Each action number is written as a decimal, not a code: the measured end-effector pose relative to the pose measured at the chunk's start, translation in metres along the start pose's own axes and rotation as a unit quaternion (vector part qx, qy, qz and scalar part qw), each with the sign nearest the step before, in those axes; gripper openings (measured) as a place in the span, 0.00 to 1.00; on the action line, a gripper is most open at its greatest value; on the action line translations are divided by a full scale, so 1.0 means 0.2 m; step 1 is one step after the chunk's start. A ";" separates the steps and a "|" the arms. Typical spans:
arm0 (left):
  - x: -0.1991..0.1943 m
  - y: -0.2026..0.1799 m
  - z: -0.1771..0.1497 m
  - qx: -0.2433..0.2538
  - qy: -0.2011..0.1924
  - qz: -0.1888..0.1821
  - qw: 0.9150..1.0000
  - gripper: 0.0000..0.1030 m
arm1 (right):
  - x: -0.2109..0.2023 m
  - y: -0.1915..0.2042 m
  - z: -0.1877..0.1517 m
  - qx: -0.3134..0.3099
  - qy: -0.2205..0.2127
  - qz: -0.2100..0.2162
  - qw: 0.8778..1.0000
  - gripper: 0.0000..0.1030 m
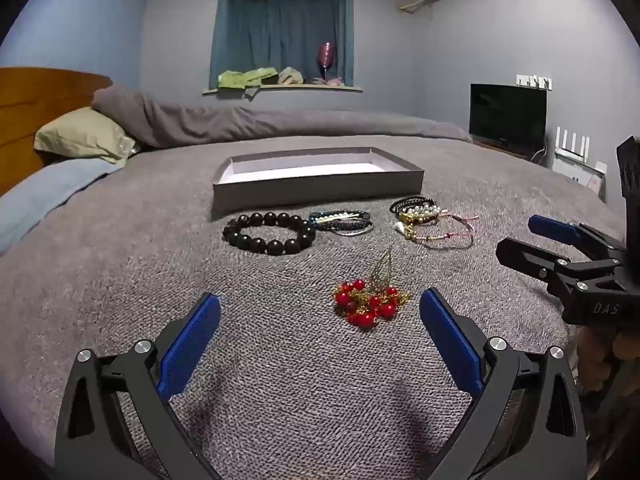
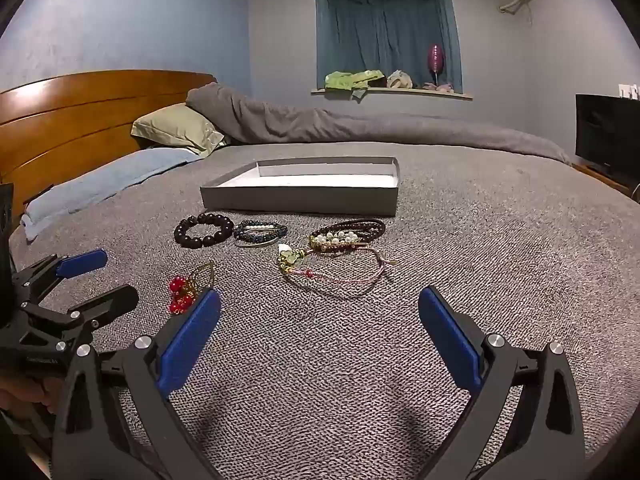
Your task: Organize jewelry
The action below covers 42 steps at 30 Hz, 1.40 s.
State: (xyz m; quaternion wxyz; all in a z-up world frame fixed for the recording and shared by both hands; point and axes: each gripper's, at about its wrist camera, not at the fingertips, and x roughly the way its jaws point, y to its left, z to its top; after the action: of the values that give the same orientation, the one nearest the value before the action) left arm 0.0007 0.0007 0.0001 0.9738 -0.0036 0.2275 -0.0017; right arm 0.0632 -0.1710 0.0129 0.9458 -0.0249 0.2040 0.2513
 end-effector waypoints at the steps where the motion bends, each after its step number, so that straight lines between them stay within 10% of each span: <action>1: 0.00 0.00 0.00 0.003 0.001 0.002 1.000 0.96 | 0.00 0.00 0.00 0.001 0.001 0.001 1.000 0.95; 42: 0.01 -0.01 -0.02 0.009 0.003 -0.001 1.000 0.96 | 0.03 0.00 0.00 0.008 0.010 0.008 1.000 0.95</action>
State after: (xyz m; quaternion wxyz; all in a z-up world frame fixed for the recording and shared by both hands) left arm 0.0013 -0.0019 -0.0054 0.9731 0.0045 0.2302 -0.0046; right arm 0.0681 -0.1686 0.0108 0.9418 -0.0179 0.2158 0.2571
